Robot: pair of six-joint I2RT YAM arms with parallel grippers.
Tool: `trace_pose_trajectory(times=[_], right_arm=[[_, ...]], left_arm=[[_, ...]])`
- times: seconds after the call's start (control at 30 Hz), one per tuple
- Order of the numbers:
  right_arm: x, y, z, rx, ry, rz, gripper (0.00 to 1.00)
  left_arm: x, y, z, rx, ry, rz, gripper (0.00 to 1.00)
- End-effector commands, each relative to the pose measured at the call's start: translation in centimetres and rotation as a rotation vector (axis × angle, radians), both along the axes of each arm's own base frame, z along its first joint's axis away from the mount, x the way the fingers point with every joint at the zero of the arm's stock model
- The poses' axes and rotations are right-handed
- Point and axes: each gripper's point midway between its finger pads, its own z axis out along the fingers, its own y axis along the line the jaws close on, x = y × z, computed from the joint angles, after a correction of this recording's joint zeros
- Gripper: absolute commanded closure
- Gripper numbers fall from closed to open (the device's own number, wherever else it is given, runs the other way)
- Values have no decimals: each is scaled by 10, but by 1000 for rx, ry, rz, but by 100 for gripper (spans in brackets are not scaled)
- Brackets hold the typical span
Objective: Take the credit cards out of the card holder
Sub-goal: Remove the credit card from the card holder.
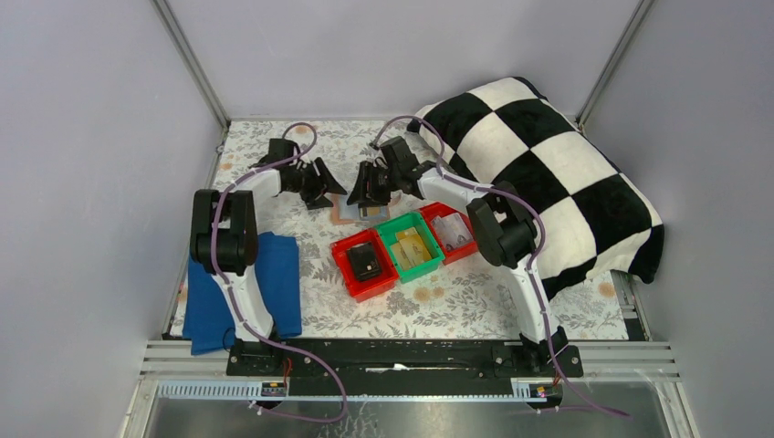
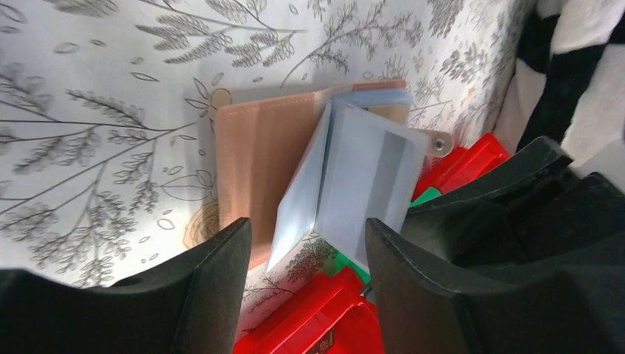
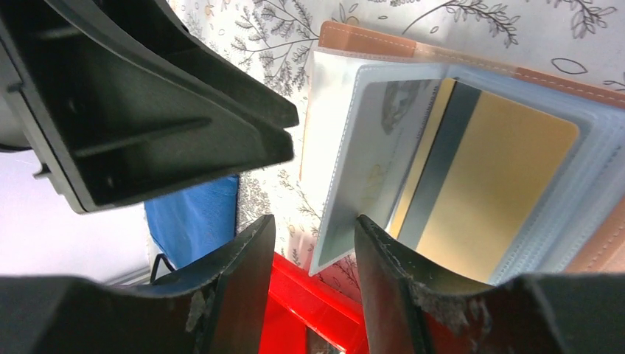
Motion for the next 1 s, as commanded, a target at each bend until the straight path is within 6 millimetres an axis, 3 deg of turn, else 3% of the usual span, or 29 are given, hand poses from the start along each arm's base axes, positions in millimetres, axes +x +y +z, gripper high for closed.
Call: trace_pose_trajectory(times=[0.0, 0.23, 0.53, 0.67, 0.77, 0.97], right_arm=[[6, 20, 44, 101, -64, 20, 49], [5, 24, 37, 114, -36, 25, 49], [12, 30, 32, 107, -15, 33, 51], [24, 12, 38, 67, -67, -24, 51], [36, -13, 35, 54, -66, -83, 53], [47, -47, 22, 28, -39, -139, 56]], left_arm=[[9, 12, 32, -35, -87, 29, 38], [11, 33, 38, -9, -100, 105, 38], [16, 43, 70, 20, -170, 162, 38], [14, 23, 80, -45, -185, 106, 38], [8, -15, 84, -145, -189, -3, 39], [5, -53, 66, -196, -156, -73, 39]])
